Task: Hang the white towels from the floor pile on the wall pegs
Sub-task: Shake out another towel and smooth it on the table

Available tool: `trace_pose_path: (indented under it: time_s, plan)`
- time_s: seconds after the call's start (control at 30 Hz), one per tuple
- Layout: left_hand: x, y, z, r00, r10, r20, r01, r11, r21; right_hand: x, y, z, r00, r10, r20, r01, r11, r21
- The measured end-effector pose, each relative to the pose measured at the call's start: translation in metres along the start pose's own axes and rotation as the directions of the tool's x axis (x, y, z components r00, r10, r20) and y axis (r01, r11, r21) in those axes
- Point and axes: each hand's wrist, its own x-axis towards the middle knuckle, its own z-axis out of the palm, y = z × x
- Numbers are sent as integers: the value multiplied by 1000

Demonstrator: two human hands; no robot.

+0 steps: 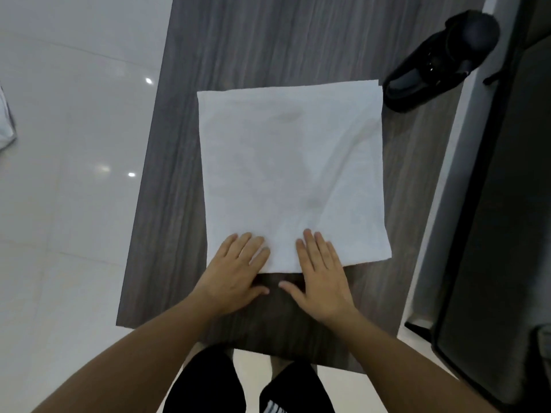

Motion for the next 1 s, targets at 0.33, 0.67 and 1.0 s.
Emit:
trace_pose_path:
  time_s: [0.33,0.67,1.0]
  plan:
    - [-28,35,-3,993,-52,103,41,993,112,-38,-2,11,933,88,-350,-24,982,185]
    - [-87,17,-130,945,-305,-117,269,930,-249,-61,-81,-134,960,146,-239,-117,984,133]
    - [-344,-51,-321,675,-473,-566,279,874,-397,-97,-305,-336,664,-377,-646,365,917,-159]
